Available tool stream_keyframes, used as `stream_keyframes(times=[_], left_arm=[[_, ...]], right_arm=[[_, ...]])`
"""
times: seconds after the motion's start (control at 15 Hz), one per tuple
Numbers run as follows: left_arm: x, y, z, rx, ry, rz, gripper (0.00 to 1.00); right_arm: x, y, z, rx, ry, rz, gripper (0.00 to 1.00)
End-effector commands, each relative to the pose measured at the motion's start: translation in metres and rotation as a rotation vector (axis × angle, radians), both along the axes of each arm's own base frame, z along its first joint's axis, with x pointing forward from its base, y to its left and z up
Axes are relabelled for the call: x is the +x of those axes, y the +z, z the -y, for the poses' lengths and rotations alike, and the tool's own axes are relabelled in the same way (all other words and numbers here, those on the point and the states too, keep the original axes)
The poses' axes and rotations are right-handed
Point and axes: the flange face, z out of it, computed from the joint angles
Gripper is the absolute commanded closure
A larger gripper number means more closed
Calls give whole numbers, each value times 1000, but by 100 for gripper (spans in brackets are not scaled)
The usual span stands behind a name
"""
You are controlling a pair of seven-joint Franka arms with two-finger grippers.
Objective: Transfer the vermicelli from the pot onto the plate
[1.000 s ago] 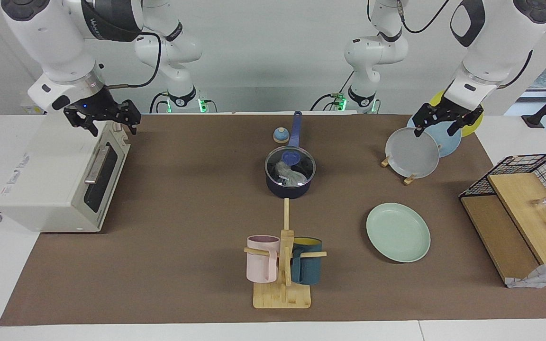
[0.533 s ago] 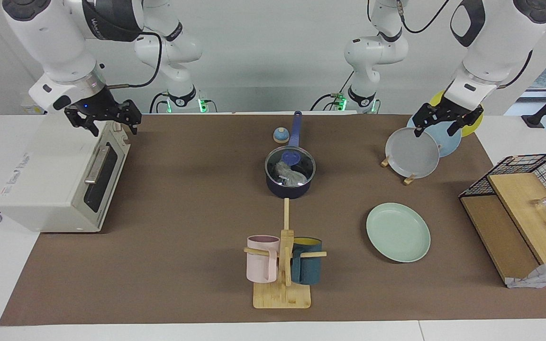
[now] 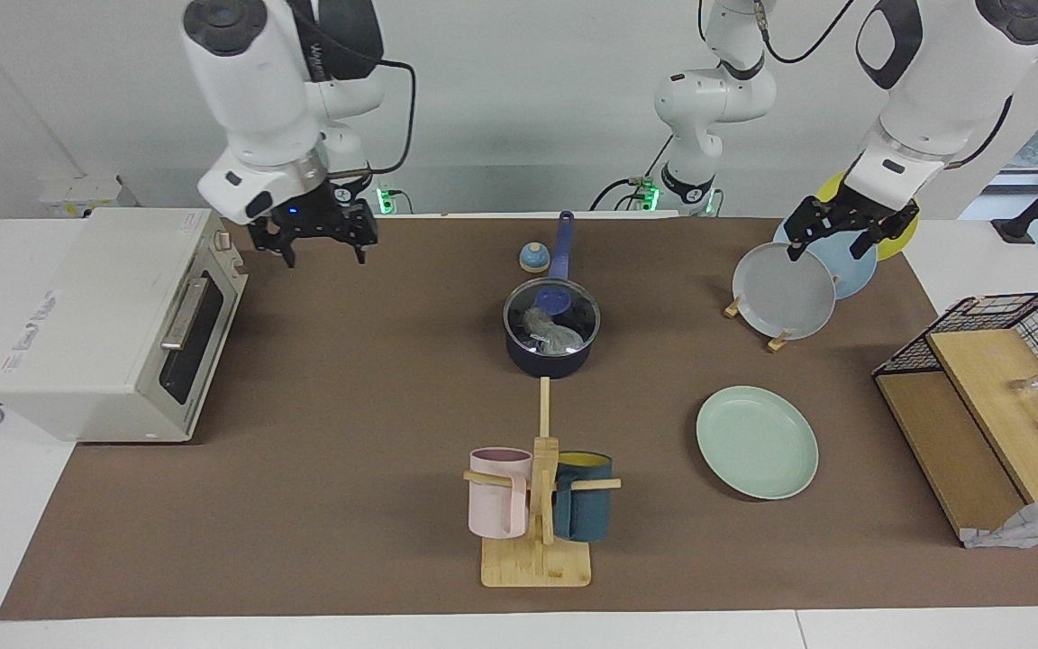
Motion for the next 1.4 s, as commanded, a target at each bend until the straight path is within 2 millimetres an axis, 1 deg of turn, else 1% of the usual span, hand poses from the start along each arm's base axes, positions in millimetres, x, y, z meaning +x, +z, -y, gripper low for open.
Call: stream_keyframes(times=[0.0, 0.13, 0.2, 0.27, 0.33, 0.47, 0.67, 0.73, 0.87, 0.93, 1.0, 1.07, 1.2, 1.33], left_arm=[[-7, 3, -3, -9, 15, 3, 0], [-7, 3, -3, -9, 15, 3, 0], [-7, 3, -3, -9, 15, 3, 0], [-7, 3, -3, -9, 15, 3, 0], [-7, 3, -3, -9, 15, 3, 0], [-7, 3, -3, -9, 15, 3, 0], [-7, 3, -3, -9, 15, 3, 0], [-7, 3, -3, -9, 15, 3, 0], [-7, 3, -3, -9, 15, 3, 0], [-7, 3, -3, -9, 15, 3, 0], [-7, 3, -3, -9, 15, 3, 0], [-7, 3, -3, -9, 15, 3, 0], [-7, 3, -3, -9, 15, 3, 0], [-7, 3, -3, -9, 15, 3, 0]], right_arm=[[11, -30, -73, -1, -48, -9, 0], [6, -41, -118, -6, -48, 3, 0], [3, -43, -133, 3, -64, 17, 0], [-1, -41, -148, 23, -82, 50, 0], [-11, -42, -168, 40, -77, 59, 0], [-23, -48, -193, 53, -93, 65, 0], [-34, -90, -235, 10, -98, 40, 0], [-41, -104, -253, 1, -84, 35, 0], [-38, -116, -265, 33, -99, 64, 0], [-39, -129, -272, 28, -107, 62, 0], [-46, -139, -284, 23, -99, 56, 0], [-47, -146, -287, 23, -97, 54, 0], [-49, -151, -287, 17, -94, 49, 0], [-52, -166, -283, 7, -95, 40, 0]])
